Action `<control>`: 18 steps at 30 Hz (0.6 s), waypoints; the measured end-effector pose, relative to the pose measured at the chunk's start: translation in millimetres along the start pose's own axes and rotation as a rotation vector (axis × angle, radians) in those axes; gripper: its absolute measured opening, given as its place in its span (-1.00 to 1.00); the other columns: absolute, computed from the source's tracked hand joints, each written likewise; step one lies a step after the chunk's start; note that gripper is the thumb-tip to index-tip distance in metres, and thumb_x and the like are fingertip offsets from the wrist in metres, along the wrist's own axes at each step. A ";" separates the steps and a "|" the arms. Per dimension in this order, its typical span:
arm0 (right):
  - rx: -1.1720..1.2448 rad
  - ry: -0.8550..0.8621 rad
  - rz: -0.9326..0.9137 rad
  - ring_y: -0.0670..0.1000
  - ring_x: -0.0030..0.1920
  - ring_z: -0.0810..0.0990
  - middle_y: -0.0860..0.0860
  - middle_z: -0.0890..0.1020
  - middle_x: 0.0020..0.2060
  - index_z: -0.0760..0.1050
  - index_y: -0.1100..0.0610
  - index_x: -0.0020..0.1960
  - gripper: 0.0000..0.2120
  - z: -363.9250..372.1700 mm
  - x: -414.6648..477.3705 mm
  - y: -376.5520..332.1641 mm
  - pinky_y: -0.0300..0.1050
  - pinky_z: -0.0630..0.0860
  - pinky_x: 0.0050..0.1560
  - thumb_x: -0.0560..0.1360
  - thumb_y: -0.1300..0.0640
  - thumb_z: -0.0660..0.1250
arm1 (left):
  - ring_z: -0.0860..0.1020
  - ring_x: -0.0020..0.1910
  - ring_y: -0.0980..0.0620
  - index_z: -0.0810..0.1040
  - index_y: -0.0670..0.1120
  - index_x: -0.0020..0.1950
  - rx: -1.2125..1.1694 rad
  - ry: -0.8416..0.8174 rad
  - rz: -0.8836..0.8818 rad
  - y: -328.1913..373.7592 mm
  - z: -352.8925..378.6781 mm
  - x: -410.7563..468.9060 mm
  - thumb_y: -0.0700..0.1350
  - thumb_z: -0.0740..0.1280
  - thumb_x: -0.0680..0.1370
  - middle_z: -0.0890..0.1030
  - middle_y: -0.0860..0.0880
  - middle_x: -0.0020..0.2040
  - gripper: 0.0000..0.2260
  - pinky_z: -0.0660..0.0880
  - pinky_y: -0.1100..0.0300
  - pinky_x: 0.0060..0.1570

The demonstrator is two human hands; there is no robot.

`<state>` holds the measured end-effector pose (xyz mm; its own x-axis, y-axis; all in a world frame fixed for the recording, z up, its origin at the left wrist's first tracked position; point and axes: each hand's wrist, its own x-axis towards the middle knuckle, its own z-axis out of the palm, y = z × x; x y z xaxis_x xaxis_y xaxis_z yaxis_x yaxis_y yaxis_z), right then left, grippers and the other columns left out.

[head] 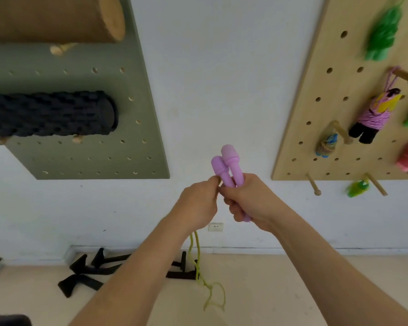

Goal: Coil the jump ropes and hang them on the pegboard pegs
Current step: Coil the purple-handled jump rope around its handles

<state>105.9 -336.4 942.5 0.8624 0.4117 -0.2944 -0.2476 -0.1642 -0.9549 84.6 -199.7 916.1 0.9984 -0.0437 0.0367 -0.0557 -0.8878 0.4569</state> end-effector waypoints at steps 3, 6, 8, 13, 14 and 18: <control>-0.504 0.107 -0.121 0.03 -0.47 0.34 0.06 0.41 -0.40 0.40 0.23 -0.20 -0.90 -2.7 2.3 -2.9 -0.21 0.28 -0.51 0.46 0.32 0.15 | 0.50 -0.20 -0.06 0.46 -0.07 0.11 0.387 0.048 0.119 7.7 -14.6 -3.9 -0.21 0.17 0.59 0.57 -0.04 -0.11 -0.85 0.33 0.14 -0.26; -0.961 0.170 -0.255 0.02 -0.38 0.41 -0.01 0.44 -0.37 0.27 0.11 -0.26 -0.81 -9.7 5.2 -7.0 -0.16 0.28 -0.43 0.50 0.27 0.14 | 0.50 -0.25 -0.02 0.52 -0.03 0.09 0.507 0.092 0.229 20.2 -20.4 -8.2 -0.19 0.23 0.57 0.54 0.00 -0.21 -0.86 0.33 0.14 -0.31; -1.134 0.204 -0.279 0.06 -0.33 0.42 -0.02 0.39 -0.35 0.22 0.09 -0.24 -0.80 -18.6 6.0 -5.6 -0.17 0.20 -0.44 0.52 0.28 0.14 | 0.53 -0.24 -0.03 0.51 -0.03 0.12 0.499 0.102 0.280 27.7 -23.5 -10.5 -0.19 0.24 0.57 0.55 -0.01 -0.20 -0.83 0.38 0.13 -0.30; -1.488 0.176 -0.238 0.09 -0.24 0.41 0.00 0.36 -0.30 0.41 0.17 0.11 -0.78 -30.8 0.1 -6.5 -0.19 0.16 -0.44 0.51 0.34 0.12 | 0.56 -0.24 -0.04 0.42 -0.01 0.23 0.494 0.148 0.354 37.0 -33.0 -8.5 -0.20 0.26 0.57 0.58 0.00 -0.06 -0.75 0.38 0.13 -0.37; -1.555 0.135 -0.245 0.08 -0.25 0.41 -0.01 0.34 -0.32 0.41 0.17 0.10 -0.77 -30.0 -2.0 -8.8 -0.19 0.21 -0.40 0.51 0.34 0.11 | 0.55 -0.26 -0.03 0.43 0.01 0.22 0.524 0.144 0.367 37.3 -35.0 -6.7 -0.17 0.25 0.58 0.56 0.02 -0.10 -0.78 0.30 0.16 -0.38; -1.839 -0.029 -0.315 -0.01 -0.43 0.28 -0.03 0.29 -0.38 0.25 0.12 -0.21 -0.79 -28.4 -10.3 -16.2 -0.17 0.19 -0.45 0.52 0.37 0.11 | 0.32 -0.43 0.04 0.55 -0.01 0.03 0.755 0.014 0.449 40.7 -37.0 -1.1 -0.03 0.15 0.65 0.33 0.06 -0.31 -0.81 0.12 0.18 -0.48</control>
<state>113.6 -363.4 962.2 0.7643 0.6255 -0.1569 0.6429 -0.7199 0.2616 80.7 -218.8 967.5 0.8834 -0.4608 0.0854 -0.4152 -0.8540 -0.3134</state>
